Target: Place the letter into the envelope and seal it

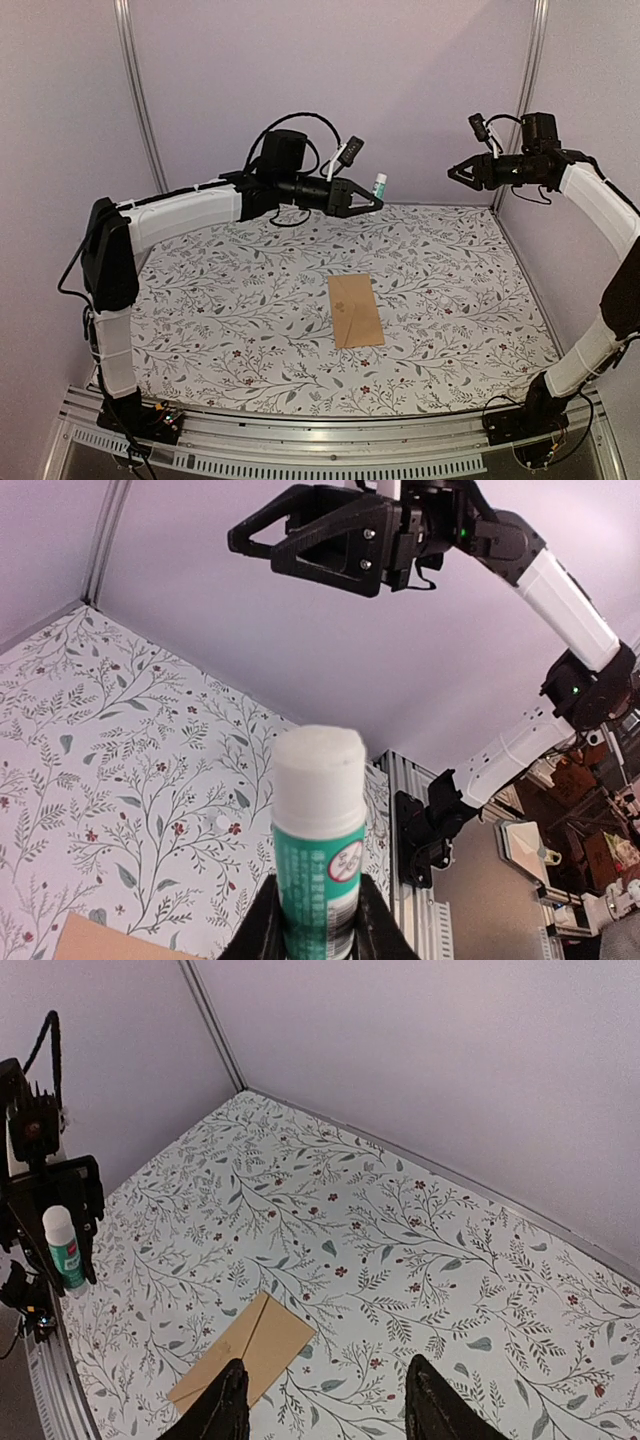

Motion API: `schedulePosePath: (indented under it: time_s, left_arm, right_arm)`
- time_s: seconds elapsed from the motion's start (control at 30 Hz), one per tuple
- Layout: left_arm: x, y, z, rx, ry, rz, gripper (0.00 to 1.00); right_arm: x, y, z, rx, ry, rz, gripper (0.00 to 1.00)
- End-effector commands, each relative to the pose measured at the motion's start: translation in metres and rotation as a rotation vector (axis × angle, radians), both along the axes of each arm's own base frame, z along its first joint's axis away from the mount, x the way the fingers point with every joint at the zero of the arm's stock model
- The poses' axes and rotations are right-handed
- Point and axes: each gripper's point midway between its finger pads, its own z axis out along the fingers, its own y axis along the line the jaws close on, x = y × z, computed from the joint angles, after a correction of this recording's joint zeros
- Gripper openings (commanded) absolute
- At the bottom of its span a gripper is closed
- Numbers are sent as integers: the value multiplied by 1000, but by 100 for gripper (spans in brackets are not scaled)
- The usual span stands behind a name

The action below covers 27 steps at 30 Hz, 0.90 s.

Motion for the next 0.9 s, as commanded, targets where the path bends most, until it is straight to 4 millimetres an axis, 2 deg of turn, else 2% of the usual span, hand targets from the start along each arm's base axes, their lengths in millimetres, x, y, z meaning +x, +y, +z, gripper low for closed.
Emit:
schedulePosePath:
  time_s: [0.0,0.13,0.27,0.5,0.6,0.73,0.87]
  left_arm:
    - [-5,9,-5,43,9,25,9]
    - [-14,15,-12,66,3,11,7]
    - [-23,22,-14,95,-14,0,6]
    - [-31,35,-23,152,-7,19,6]
    - [-32,38,-25,159,8,38,5]
    - [-32,38,-25,155,11,48,5]
    - [-32,38,-25,153,14,51,5]
  right_arm:
    - [-22,-22,-59,-333,20,9,53]
    - [-33,-30,-100,-429,105,60,53]
    - [-47,-29,-129,-466,150,131,54]
    - [-56,-41,-192,-621,261,168,53]
    - [-62,-37,-211,-687,271,184,52]
    - [-80,-30,-244,-802,305,240,52]
    - [-88,-22,-264,-838,354,270,51]
